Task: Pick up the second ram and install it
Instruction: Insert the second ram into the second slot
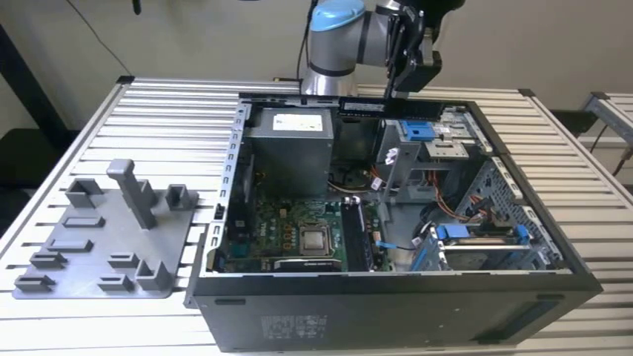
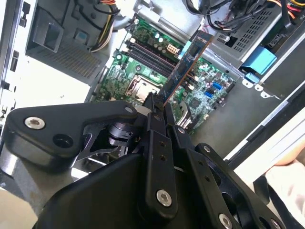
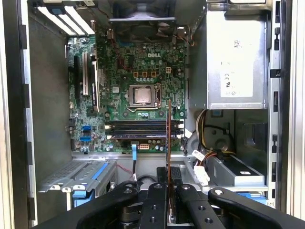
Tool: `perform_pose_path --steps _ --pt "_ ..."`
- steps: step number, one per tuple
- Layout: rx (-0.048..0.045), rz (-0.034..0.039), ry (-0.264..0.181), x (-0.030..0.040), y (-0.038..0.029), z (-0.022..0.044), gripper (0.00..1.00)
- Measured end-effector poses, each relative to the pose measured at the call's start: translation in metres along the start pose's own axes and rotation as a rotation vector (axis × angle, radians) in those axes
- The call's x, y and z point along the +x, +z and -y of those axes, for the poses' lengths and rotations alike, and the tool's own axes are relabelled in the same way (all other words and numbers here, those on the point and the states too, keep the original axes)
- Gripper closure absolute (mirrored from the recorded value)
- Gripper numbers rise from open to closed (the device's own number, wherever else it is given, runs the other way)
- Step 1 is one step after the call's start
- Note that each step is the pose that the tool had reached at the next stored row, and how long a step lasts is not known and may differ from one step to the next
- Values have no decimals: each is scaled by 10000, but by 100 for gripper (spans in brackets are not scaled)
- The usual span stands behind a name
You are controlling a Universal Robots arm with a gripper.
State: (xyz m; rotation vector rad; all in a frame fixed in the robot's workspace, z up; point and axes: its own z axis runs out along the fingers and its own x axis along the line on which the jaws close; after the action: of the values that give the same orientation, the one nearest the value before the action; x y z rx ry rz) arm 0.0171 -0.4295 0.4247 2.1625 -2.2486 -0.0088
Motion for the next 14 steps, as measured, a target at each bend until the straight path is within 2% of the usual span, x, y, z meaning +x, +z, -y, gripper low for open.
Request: perform_pose_path --steps 6,14 --pt "-1 1 47 0 0 0 86" --pt "-7 10 508 -1 0 0 86"
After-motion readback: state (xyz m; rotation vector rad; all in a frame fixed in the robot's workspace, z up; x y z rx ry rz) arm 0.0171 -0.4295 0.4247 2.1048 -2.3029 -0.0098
